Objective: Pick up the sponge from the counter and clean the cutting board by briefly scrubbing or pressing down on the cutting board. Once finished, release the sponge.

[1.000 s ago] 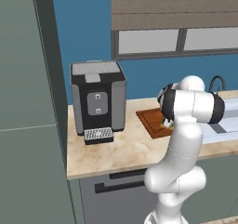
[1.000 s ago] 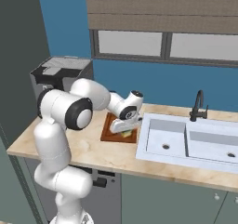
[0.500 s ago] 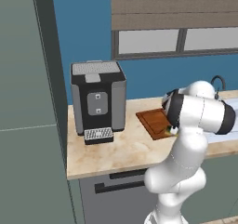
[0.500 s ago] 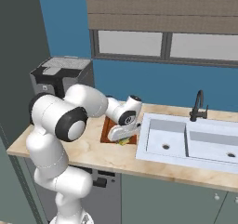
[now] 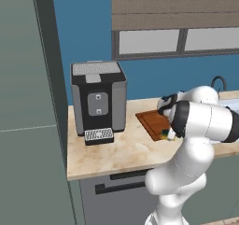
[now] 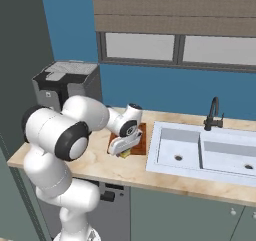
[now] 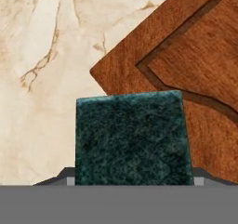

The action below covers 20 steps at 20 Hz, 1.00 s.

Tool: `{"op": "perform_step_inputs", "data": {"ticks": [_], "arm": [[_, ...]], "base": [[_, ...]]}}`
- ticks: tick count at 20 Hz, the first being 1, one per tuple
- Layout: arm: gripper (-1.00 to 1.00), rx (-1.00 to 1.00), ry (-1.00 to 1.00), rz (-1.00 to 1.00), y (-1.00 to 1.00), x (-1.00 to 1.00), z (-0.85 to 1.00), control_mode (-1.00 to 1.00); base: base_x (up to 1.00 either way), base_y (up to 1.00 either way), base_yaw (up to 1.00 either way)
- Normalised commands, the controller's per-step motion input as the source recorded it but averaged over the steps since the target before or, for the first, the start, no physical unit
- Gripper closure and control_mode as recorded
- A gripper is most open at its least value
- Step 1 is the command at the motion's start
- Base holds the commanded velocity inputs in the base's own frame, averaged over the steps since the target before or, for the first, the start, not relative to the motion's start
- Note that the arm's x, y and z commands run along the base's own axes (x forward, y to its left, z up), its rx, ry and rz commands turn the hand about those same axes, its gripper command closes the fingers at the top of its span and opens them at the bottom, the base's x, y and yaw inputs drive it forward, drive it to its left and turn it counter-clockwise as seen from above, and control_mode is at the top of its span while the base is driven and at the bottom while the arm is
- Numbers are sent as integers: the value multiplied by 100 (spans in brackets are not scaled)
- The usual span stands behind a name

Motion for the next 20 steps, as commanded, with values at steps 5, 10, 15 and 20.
{"op": "perform_step_inputs", "data": {"ticks": [5,10,15,20], "arm": [[100,0,0,15,7,2,0,-100],[100,0,0,13,-2,3,0,-100],[100,0,0,10,-4,15,4,-100],[100,0,0,8,-1,14,9,-100]], "base": [[0,0,0],[0,0,0],[0,0,0],[0,0,0]]}}
